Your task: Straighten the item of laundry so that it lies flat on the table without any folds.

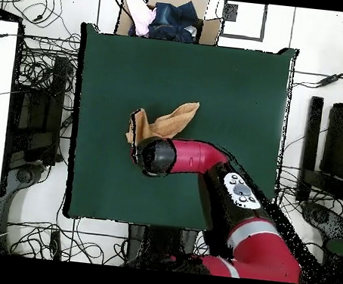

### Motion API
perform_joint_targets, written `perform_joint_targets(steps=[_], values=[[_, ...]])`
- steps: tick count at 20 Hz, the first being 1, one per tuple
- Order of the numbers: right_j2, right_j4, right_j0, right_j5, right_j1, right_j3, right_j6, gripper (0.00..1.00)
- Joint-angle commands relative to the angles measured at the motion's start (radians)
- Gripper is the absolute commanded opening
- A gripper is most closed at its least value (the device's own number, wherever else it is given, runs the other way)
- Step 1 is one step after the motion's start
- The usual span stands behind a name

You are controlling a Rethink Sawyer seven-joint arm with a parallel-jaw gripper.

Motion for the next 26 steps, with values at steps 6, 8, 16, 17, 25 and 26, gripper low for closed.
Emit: perform_joint_targets(steps=[6, 8, 16, 17, 25, 26], values=[[0.001, 0.155, 0.117, -0.22, 0.005, 0.234, 0.334, 1.0], [-0.003, 0.173, 0.125, -0.249, 0.003, 0.254, 0.34, 1.0], [-0.044, 0.181, 0.054, -0.035, -0.115, 0.198, 0.148, 1.0], [-0.046, 0.176, 0.045, -0.006, -0.123, 0.183, 0.127, 1.0], [-0.027, 0.144, -0.004, 0.118, -0.163, 0.148, 0.08, 1.0], [-0.025, 0.142, -0.01, 0.13, -0.169, 0.145, 0.078, 1.0]])
